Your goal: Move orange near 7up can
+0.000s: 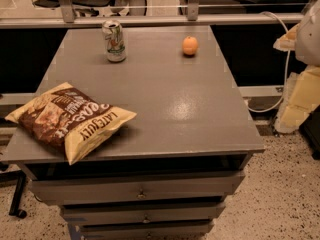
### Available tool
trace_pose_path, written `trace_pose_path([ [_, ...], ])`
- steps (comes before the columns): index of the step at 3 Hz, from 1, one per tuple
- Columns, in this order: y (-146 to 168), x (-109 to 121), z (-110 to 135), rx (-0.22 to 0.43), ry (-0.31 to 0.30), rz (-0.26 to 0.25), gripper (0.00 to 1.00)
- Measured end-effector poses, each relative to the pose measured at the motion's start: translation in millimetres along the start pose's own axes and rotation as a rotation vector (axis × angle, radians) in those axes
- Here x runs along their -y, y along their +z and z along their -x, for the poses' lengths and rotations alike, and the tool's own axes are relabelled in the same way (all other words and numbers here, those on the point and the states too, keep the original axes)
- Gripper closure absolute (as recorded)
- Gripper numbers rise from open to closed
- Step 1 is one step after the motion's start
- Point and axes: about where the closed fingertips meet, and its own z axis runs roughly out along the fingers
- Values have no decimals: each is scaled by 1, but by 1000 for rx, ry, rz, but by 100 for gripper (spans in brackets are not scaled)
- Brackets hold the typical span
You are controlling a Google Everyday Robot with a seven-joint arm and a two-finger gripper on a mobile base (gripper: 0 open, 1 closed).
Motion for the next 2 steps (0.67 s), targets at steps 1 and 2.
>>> trace_pose_path([
  [1, -1, 1, 1, 3, 0, -5, 0],
  [2, 8, 20, 3, 58, 11, -48, 0],
])
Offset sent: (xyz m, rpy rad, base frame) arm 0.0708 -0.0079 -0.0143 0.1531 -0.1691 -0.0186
